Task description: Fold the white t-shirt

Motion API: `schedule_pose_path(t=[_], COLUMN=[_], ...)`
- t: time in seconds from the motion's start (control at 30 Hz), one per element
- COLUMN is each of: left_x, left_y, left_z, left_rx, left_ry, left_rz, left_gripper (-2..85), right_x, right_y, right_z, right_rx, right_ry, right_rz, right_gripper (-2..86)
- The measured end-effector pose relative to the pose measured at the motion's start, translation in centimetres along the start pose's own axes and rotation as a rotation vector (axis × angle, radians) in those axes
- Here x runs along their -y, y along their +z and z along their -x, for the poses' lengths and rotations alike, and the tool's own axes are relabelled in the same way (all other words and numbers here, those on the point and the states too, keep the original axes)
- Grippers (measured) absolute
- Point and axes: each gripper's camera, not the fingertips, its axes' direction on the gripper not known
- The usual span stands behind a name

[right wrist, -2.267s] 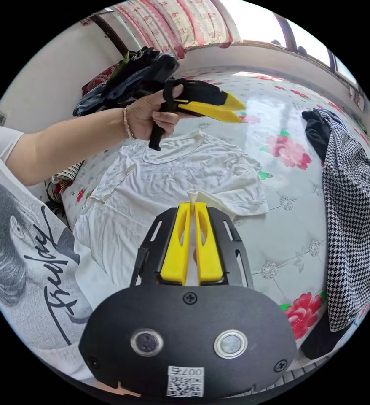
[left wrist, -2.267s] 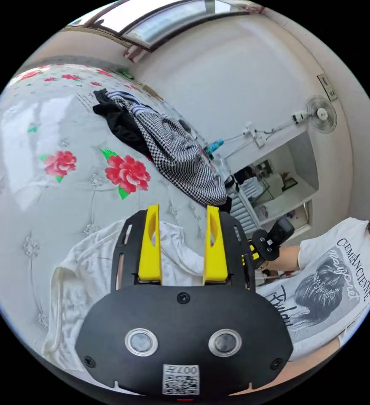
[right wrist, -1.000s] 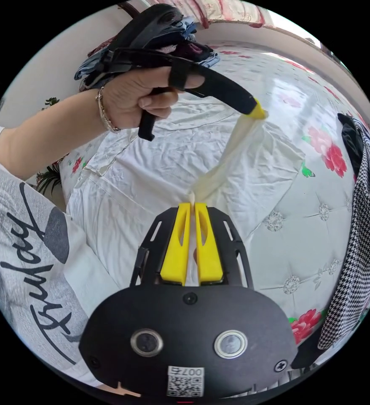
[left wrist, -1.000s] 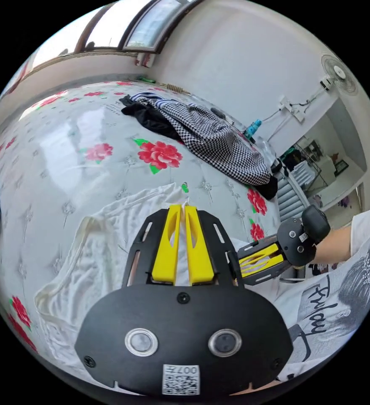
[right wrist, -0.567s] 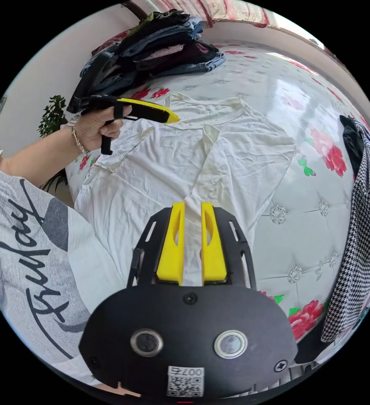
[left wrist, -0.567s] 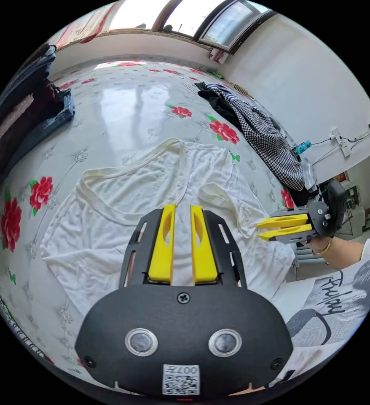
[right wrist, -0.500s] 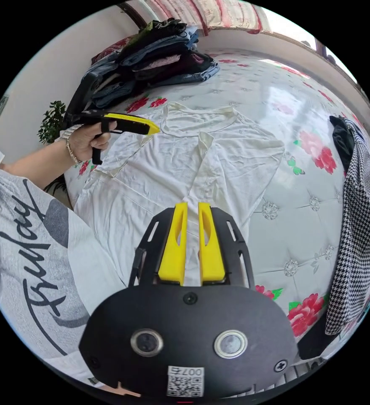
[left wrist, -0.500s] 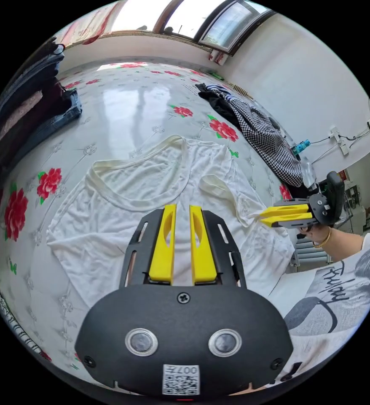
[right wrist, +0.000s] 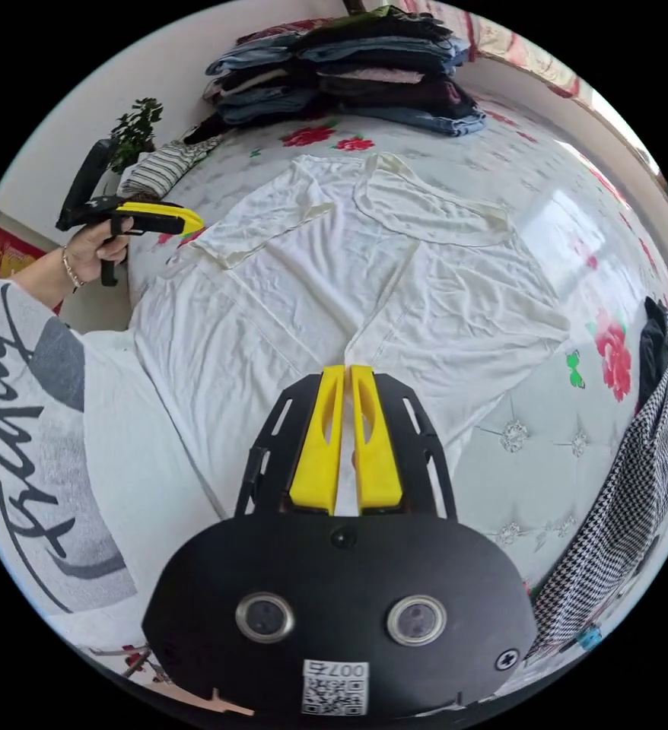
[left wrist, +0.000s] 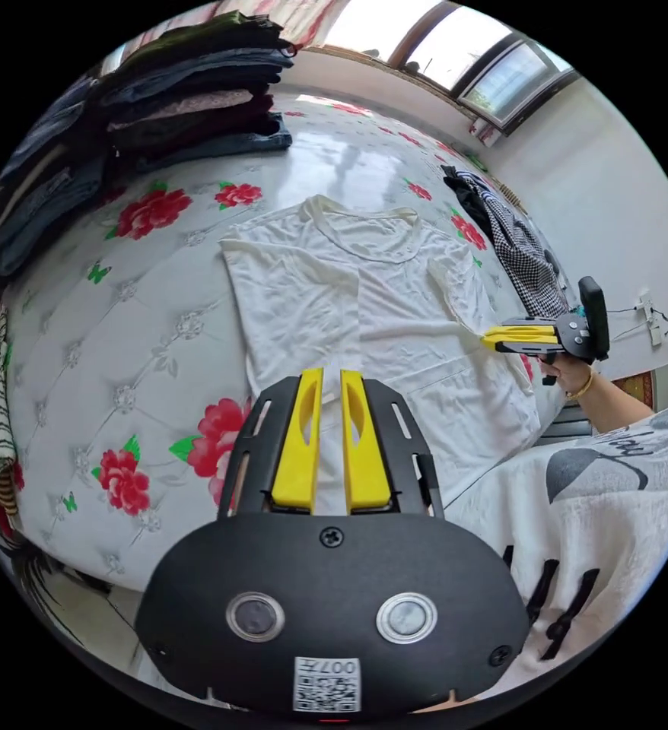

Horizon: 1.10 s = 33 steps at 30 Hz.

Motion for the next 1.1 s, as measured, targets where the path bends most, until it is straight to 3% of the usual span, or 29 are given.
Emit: schedule_pose_path(t=[0.2,0.4,0.53,0.63,0.77,0.8,0.87,0.97,1.1], left_x=[-3.3,-8.1,-11.1,-11.6,-10.4,-9.8,-8.6,-7.3,-5.6], left_y=[-1.2,-3.5,-2.8,-0.8,3.0,3.1,4.0,4.3,0.0], left_z=[2.5,3.5,3.4,1.9,-0.4,-1.1,-2.0,-1.5,3.3], left_rx=[0.033,0.046,-0.072,-0.131,-0.016,0.125,0.169,0.086,-0.259], left_ry=[-0.149,-0.229,-0.235,-0.186,-0.122,-0.097,-0.009,0.047,-0.099], left_rz=[0.019,0.027,0.112,0.203,0.381,0.388,0.457,0.488,0.287], left_gripper=[5.1,7.1,10.4,12.0,8.1,3.5,0.4,-0.7,-0.9], right_x=[1.2,-5.5,-14.1,-17.5,-18.2,-18.1,-17.2,-16.6,-17.5], right_y=[-0.7,-4.9,-4.7,-3.9,-0.8,-0.2,0.4,0.5,-2.8], right_z=[-0.9,-3.8,-3.4,-0.9,1.0,1.2,2.3,3.2,1.7], right_rx=[0.063,0.178,0.14,0.077,0.076,0.079,-0.051,-0.067,0.084], right_ry=[0.018,0.341,0.55,0.575,0.601,0.598,0.546,0.448,0.454], right_rz=[0.026,-0.121,-0.002,0.103,0.182,0.201,0.251,0.292,0.161], right_gripper=[3.6,6.2,7.9,8.6,7.6,7.0,3.2,1.0,0.1])
